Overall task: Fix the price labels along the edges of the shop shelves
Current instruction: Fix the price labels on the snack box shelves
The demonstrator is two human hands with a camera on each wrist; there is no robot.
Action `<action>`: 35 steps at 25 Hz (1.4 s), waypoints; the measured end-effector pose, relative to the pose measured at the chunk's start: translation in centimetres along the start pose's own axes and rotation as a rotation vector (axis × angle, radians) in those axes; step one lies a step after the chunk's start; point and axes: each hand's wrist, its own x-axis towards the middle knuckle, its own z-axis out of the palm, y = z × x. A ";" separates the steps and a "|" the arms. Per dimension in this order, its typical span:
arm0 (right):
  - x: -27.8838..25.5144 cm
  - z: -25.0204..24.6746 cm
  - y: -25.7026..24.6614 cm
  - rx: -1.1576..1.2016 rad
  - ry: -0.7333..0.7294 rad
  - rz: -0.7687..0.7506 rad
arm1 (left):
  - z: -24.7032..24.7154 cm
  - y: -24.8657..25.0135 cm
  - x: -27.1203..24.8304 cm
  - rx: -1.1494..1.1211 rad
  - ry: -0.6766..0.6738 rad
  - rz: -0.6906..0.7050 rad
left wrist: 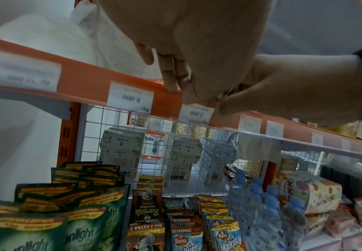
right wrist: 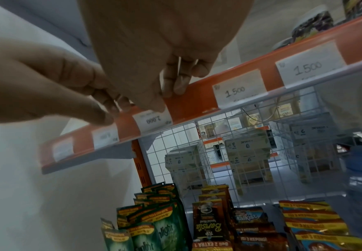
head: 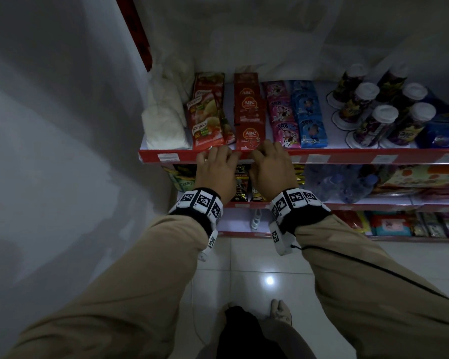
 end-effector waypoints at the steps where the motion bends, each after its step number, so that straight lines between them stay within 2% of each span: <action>1: 0.1 0.0 0.0 0.006 -0.001 0.011 | 0.0 0.0 0.1 0.003 -0.006 -0.015; 8: 0.8 -0.5 0.3 0.004 -0.037 -0.016 | 0.2 -0.6 0.3 -0.010 -0.011 0.017; 11: 1.3 -0.6 0.9 0.318 0.033 0.065 | 0.2 -0.7 0.5 -0.127 0.047 -0.037; 15: 1.7 -0.9 1.4 0.800 0.173 0.385 | 0.2 -0.7 1.1 -0.323 0.056 -0.143; 18: 1.6 -0.7 0.6 1.128 0.128 0.510 | 0.3 -0.6 1.3 -0.369 0.050 -0.193; 21: 1.0 -0.2 -0.4 1.296 0.057 0.538 | 0.3 -0.5 1.4 -0.416 0.051 -0.216; 23: 0.7 0.4 -0.8 1.293 0.016 0.550 | 0.5 -0.5 1.4 -0.429 0.050 -0.223; 25: 0.7 0.5 -0.6 1.108 0.036 0.489 | 0.6 -0.6 1.5 -0.395 0.047 -0.209; 28: 1.2 -0.4 -0.2 0.750 0.109 0.209 | 0.7 -0.9 1.6 -0.267 0.034 -0.128; 30: 1.9 -0.9 0.2 0.631 0.087 0.093 | 0.7 -1.1 1.6 -0.223 0.036 -0.096; 35: 1.8 -0.9 1.0 0.815 0.026 0.256 | 0.9 -1.1 1.5 -0.332 0.045 -0.120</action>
